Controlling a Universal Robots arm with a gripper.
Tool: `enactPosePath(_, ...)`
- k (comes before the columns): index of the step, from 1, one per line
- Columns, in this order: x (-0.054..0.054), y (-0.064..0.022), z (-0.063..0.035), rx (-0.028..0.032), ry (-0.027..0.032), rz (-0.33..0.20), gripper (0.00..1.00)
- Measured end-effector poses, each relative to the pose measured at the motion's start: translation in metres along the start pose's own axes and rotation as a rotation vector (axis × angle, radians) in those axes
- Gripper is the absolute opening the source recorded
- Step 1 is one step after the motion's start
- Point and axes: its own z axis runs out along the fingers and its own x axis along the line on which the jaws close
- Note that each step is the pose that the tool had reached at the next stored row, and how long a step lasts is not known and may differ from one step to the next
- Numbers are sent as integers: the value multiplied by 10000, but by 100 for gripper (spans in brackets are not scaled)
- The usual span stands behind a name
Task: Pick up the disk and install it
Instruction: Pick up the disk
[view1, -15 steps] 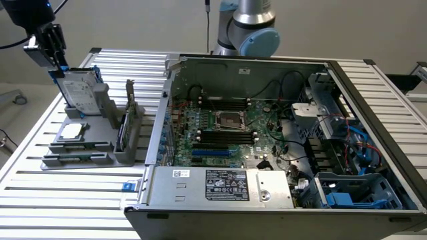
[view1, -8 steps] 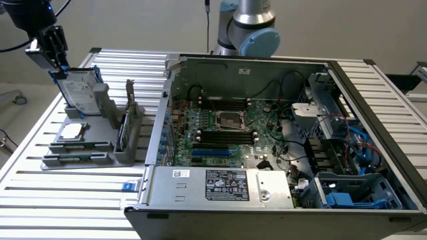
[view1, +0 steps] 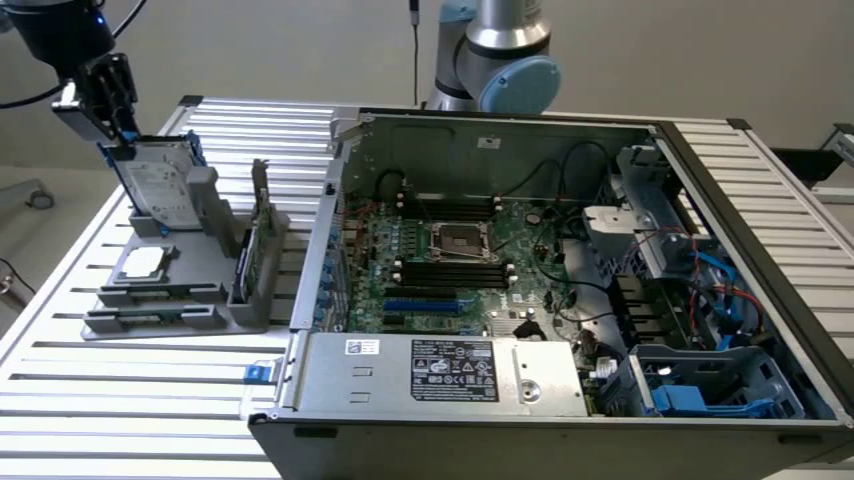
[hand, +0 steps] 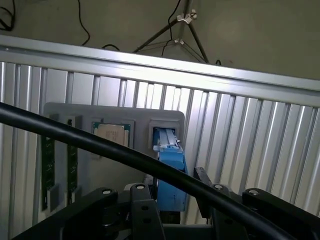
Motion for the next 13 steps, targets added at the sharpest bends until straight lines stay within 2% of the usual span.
enactPosePath(4, -1, 3, 36, -23, -1, 224, 44)
enactPosePath(13, -2, 1, 77, -31, -25, 488, 44)
